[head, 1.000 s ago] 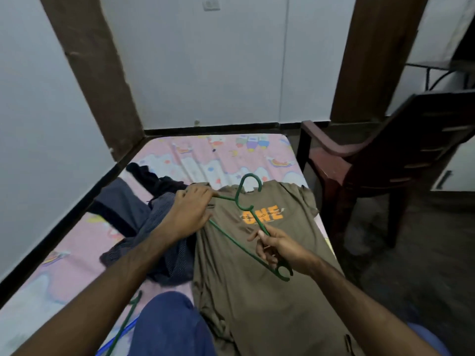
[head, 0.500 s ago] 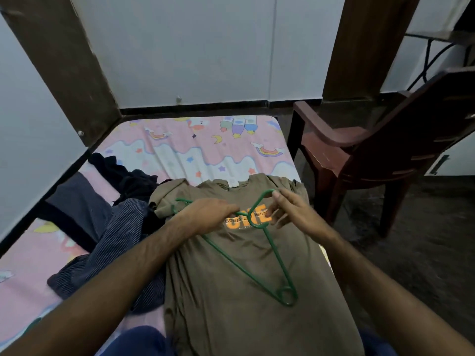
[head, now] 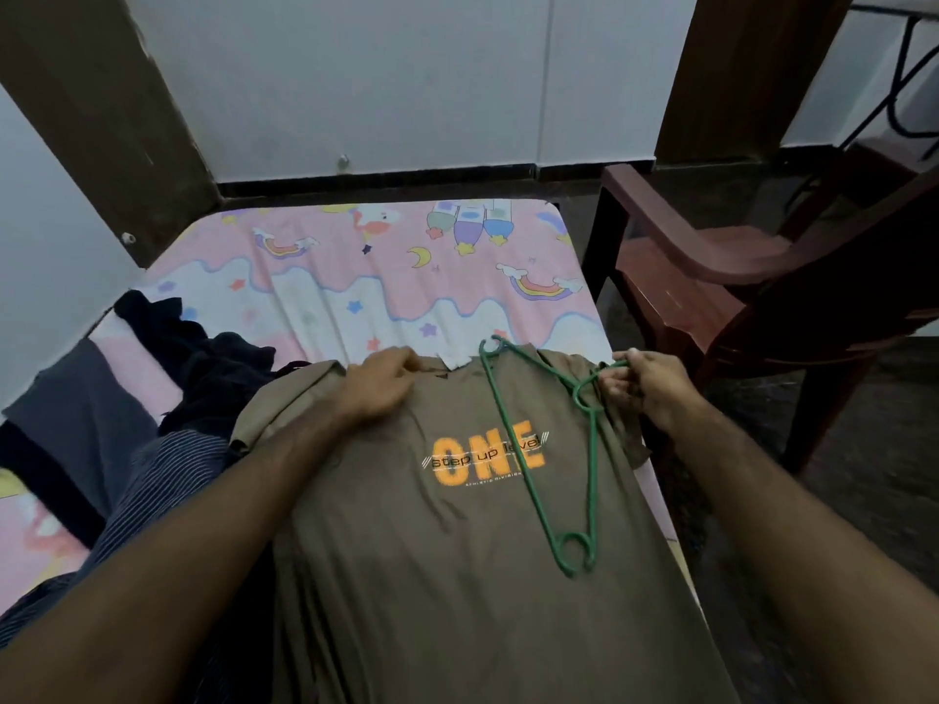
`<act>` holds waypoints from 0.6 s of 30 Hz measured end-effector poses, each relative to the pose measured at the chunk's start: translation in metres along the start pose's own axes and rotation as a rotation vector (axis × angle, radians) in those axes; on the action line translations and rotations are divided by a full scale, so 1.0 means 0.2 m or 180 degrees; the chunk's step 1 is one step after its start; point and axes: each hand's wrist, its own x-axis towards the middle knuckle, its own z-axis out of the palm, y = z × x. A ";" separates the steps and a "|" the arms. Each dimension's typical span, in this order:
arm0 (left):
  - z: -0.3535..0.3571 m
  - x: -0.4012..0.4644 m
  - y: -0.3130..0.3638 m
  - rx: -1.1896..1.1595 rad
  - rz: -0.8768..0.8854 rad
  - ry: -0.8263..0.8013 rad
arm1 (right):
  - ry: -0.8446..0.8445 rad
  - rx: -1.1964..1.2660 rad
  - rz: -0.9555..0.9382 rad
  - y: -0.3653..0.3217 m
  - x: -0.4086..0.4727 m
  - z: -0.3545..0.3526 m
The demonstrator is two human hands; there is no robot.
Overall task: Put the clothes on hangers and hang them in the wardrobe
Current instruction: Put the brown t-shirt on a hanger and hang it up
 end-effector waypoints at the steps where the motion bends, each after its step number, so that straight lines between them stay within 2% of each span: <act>1: 0.04 0.04 -0.04 0.0473 0.0067 -0.0358 | -0.0090 -0.0440 -0.0050 0.00 0.04 -0.01; 2: 0.08 0.07 -0.06 0.0913 0.0179 -0.0564 | -0.0246 -0.1047 -0.0145 0.00 0.08 -0.03; 4: 0.15 0.13 -0.08 0.1357 0.0417 -0.0558 | -0.0718 -0.2107 -0.0269 -0.05 0.14 -0.07; 7: 0.20 0.21 -0.08 0.1432 0.0626 -0.0402 | -0.1089 -0.2650 -0.0351 -0.15 0.23 -0.14; 10: 0.20 0.27 -0.07 0.1576 0.0809 -0.0392 | -0.0922 -0.2082 -0.0513 -0.22 0.33 -0.16; 13: 0.15 0.29 -0.06 0.1533 0.0817 -0.0740 | -0.0422 -0.1036 -0.0631 -0.23 0.41 -0.07; 15: 0.10 0.29 -0.05 0.1361 0.0938 -0.0927 | -0.0086 -0.0444 -0.0652 -0.23 0.48 0.06; 18: 0.03 0.27 -0.07 0.0881 0.1346 -0.1033 | 0.0108 0.0144 -0.0512 -0.25 0.55 0.26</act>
